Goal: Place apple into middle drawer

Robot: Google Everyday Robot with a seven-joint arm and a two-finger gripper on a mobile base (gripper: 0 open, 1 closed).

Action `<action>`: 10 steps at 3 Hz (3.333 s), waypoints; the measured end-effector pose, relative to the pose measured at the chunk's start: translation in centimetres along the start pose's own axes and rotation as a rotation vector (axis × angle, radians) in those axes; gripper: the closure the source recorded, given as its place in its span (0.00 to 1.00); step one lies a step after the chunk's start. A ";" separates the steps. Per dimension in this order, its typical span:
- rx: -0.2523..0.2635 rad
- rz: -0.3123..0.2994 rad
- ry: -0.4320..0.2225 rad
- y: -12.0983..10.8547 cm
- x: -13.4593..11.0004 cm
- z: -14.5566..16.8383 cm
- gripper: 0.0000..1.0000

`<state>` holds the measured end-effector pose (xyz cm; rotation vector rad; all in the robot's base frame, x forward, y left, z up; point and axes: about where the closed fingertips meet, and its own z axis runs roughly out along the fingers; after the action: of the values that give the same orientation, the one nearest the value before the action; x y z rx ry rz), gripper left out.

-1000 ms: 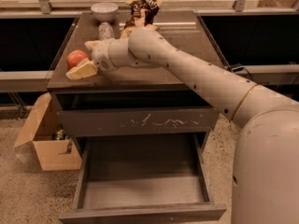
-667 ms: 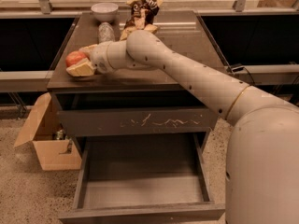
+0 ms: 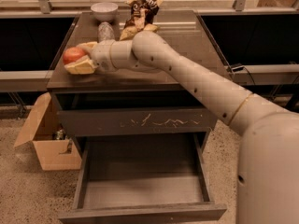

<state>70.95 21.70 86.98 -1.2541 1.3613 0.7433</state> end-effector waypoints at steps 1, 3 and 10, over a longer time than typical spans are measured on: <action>0.007 -0.046 -0.059 0.6 -2.4 -3.6 1.00; -0.152 -0.062 -0.075 3.3 -3.2 -5.9 1.00; -0.192 0.125 0.081 15.9 9.2 -17.3 1.00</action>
Offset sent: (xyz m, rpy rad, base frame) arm -0.0745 -0.0690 0.0508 0.0220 -0.0195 0.3045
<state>52.26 7.07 78.52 -1.3701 1.4721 0.9369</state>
